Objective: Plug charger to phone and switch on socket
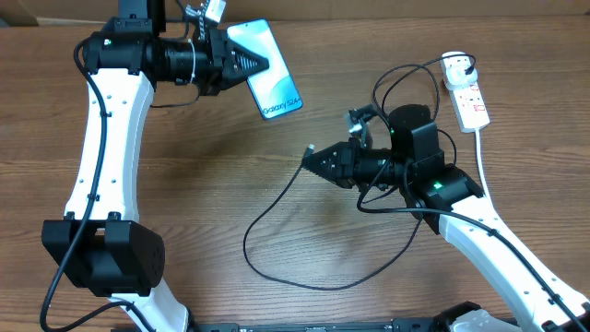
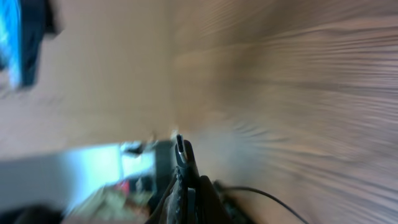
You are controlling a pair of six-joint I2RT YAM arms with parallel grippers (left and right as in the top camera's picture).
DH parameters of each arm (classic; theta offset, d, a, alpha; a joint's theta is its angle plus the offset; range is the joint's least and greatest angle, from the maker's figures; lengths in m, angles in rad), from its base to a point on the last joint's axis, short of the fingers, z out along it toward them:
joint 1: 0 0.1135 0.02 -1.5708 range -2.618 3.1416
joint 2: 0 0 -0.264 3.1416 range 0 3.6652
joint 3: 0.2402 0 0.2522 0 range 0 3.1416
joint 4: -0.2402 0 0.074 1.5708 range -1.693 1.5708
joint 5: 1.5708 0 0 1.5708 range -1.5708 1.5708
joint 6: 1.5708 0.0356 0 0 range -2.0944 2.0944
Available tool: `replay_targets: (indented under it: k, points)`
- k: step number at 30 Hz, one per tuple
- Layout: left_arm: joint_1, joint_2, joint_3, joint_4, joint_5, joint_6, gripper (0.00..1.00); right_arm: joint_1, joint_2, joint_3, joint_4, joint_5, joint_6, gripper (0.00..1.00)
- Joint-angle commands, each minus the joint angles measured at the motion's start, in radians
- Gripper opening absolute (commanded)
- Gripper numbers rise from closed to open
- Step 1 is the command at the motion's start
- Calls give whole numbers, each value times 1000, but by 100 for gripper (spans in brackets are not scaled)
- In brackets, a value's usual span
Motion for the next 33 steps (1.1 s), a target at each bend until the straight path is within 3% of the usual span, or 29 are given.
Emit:
replay_targets:
  k: [1, 6, 14, 33]
  points:
    - [-1, -10, 14, -34, -138, 36, 4, 2, -12, 3, -48, 232, -18, 4]
    - [-1, -10, 14, -110, -238, 77, 4, 2, -12, 3, -164, 439, -13, 4]
    - [-2, -10, 14, -122, -245, 95, 4, 2, 6, 3, -250, 615, -10, 4]
    - [-2, -10, 14, -129, -244, 95, 4, 2, 311, 2, -187, 796, 95, 4]
